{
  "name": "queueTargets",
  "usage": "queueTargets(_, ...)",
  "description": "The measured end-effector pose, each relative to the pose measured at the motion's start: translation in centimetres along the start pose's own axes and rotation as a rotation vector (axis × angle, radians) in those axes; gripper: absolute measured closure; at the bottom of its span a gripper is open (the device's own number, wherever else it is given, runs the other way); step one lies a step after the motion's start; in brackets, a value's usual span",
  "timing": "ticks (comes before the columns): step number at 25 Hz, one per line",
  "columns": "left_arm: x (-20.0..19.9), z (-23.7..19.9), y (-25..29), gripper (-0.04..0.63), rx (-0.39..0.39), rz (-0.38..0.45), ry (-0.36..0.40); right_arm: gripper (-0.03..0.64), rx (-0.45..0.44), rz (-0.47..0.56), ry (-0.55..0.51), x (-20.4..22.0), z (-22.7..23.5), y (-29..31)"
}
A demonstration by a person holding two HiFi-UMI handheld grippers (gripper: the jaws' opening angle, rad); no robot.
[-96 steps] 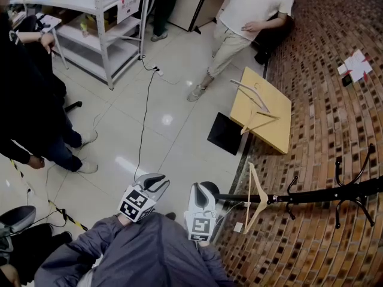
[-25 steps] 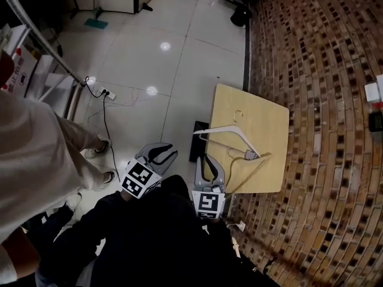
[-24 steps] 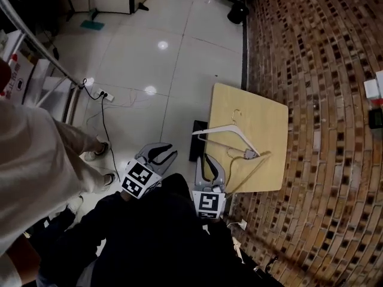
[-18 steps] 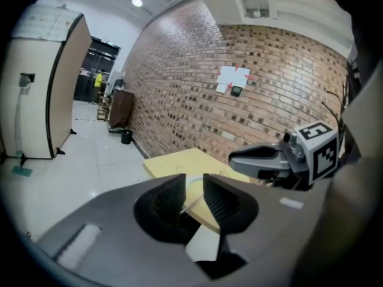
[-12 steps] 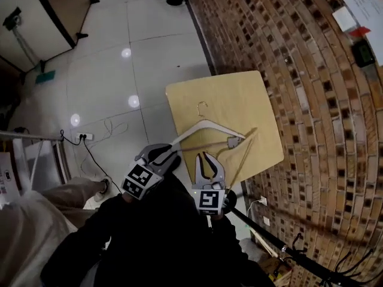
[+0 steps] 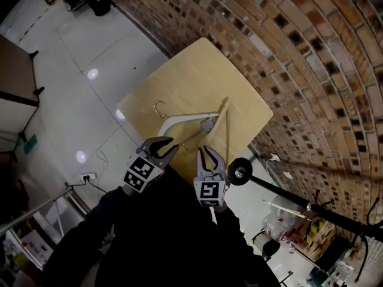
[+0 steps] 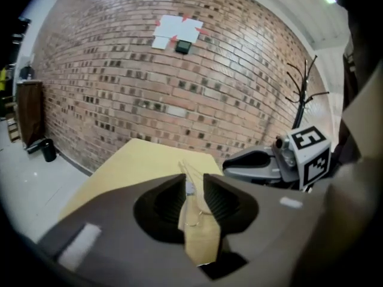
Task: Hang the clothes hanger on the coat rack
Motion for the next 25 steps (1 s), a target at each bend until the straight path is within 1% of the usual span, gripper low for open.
queueTargets(2,-0.6,0.2,1.8,0.497,0.076,-0.039,0.040,0.560,0.058,-0.049,0.047,1.9,1.1,0.2)
queueTargets(4,-1.1,0.5,3.5,0.494,0.150,-0.072,0.075,0.545,0.084,-0.110,0.084,4.0,1.7,0.9)
queueTargets(8,-1.2,0.8,6.2,0.494,0.292,-0.147,0.145,0.485,0.062,-0.251,0.156,8.7,1.1,2.7)
queueTargets(10,-1.0,0.7,7.2,0.494,0.353,-0.179,0.184,0.444,0.046,-0.331,0.168,11.1,0.5,3.7)
queueTargets(12,-1.0,0.5,8.2,0.494,0.403,-0.197,0.216,0.426,0.041,-0.399,0.161,13.4,0.4,4.6)
queueTargets(15,-1.2,0.0,9.3,0.494,0.460,-0.213,0.239,0.399,0.017,-0.480,0.134,15.8,0.3,5.9)
queueTargets(21,-0.6,-0.5,10.4,0.494,0.537,-0.263,0.266,0.380,-0.094,-0.609,0.052,18.1,-0.5,8.2)
queueTargets(23,-0.6,-0.4,10.7,0.494,0.548,-0.267,0.270,0.378,-0.137,-0.633,0.064,18.5,-0.3,8.5)
queueTargets(25,-0.7,-0.3,10.9,0.494,0.557,-0.272,0.277,0.405,-0.183,-0.636,0.124,18.5,-0.2,8.6)
Point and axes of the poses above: the fingertips, and each gripper's own axes: y forward along the fingers, z to its right, x out of its underside, the point moved 5 cm from there along -y, backward along the fingers, and after that the axes turned 7 degrees about -x, right-handed, at the moved point
